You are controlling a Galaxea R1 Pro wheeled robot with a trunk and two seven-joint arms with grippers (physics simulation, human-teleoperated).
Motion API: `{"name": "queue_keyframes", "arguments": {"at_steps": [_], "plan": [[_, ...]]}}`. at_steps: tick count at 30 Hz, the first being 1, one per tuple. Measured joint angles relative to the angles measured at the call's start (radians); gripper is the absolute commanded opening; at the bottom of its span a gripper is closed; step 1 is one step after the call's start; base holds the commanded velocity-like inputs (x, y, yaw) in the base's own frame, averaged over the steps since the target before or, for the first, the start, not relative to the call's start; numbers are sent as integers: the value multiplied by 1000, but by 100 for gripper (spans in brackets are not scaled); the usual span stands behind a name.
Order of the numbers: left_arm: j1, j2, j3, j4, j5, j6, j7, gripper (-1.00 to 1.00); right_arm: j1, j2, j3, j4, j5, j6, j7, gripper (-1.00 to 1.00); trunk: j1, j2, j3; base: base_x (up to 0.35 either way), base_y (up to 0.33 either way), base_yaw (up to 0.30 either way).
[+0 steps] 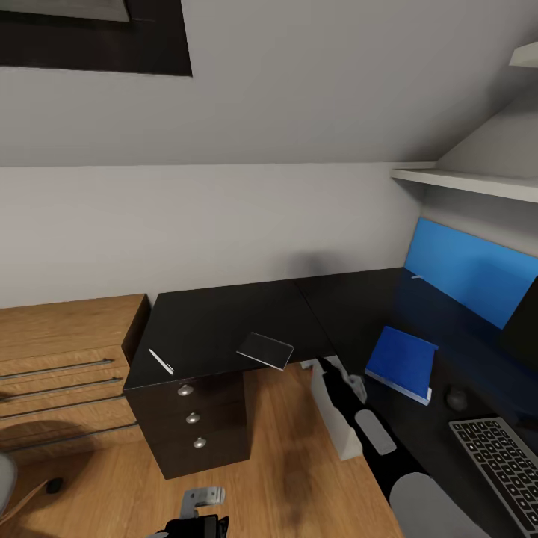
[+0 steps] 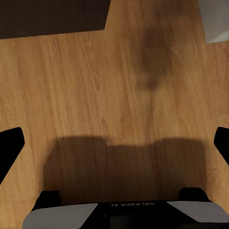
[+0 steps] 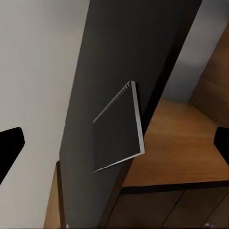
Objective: In the bedroom, organize the workspace by keeping the computer under the desk, ensuring the monitor is on the desk, placing the keyboard on the desk next to the monitor, placing the mouse on the desk next to the keyboard, moving the folder from the swivel chair onto the desk next to the mouse, stacking the notebook on top of the folder with the pen on top of the notebook, and positioning the swivel chair next to the desk.
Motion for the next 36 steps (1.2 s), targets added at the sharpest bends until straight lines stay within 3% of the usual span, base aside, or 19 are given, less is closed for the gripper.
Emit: {"name": "queue_keyframes", "arguments": {"at_steps": [9,16,21,33,36], "plan": [[0,0,-1,0,1,0,1,100,0,24,-2,1,-7,-3,-1,100,0,0,0,0,0,36],[0,0,-1,-2,0,-1,2,100,0,29,-3,2,-7,-5,-1,100,0,0,2,0,0,228],[0,0,-24,-19,0,0,0,100,0,30,-2,3,-7,-5,-1,100,0,0,2,0,0,270],[0,5,-23,-78,2,0,8,100,0,30,0,1,-6,1,-5,100,46,-84,-36,0,0,94],[0,4,-23,-78,3,0,55,100,0,29,-1,1,-7,1,-4,100,57,-105,-45,0,0,0]]}}
